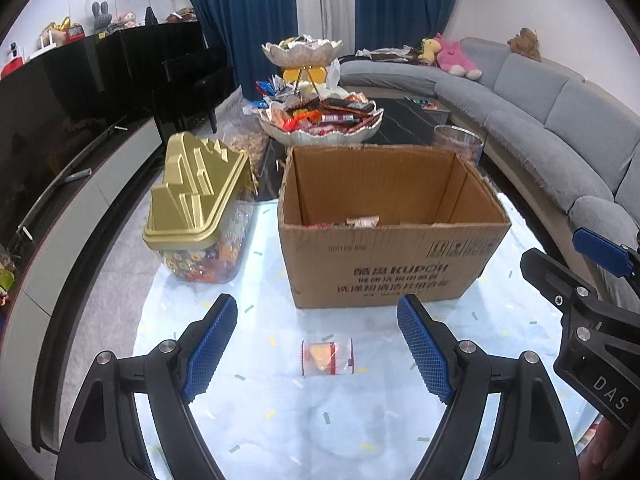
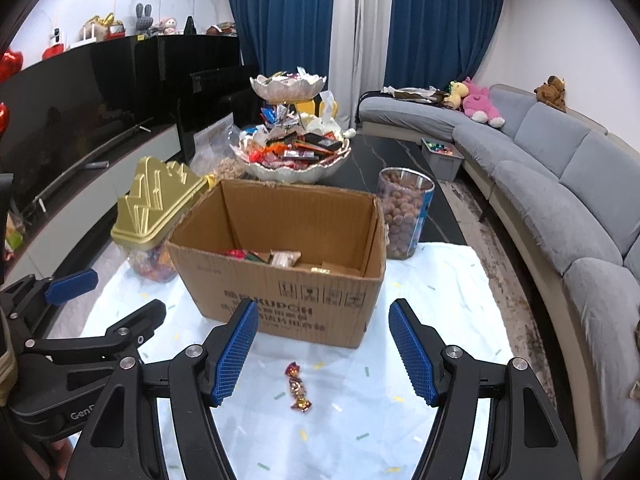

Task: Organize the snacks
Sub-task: 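Withdraw both open grippers from the box toward the last two snacks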

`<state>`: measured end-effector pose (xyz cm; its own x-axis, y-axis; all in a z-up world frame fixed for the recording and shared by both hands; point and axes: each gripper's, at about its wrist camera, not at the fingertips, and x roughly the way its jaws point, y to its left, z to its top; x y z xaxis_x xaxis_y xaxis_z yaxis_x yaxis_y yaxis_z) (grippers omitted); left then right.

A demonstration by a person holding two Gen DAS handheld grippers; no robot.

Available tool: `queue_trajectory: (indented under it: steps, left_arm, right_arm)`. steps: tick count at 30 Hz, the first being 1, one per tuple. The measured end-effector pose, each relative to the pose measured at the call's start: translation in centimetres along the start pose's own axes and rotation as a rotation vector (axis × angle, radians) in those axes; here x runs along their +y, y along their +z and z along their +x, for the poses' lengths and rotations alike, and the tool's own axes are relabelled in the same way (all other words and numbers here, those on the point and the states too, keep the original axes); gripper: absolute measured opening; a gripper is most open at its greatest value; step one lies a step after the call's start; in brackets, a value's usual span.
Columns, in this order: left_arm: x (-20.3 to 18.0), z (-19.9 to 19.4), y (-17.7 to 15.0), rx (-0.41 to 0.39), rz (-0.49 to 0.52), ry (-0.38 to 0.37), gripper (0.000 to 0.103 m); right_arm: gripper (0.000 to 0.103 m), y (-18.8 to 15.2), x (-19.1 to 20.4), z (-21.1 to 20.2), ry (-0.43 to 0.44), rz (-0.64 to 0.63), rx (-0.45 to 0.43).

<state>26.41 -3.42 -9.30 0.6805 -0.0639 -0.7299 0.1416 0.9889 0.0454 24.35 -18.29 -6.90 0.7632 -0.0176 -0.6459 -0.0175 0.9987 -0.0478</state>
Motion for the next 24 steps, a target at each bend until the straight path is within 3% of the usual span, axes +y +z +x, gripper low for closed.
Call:
queue_trajectory:
  steps: [24]
  left_arm:
    - [-0.1,6.9,-5.8,0.138,-0.034,-0.045,0.082]
  right_arm:
    - [0.069,-6.2,1.0,5.7,-0.003,-0.040,0.154]
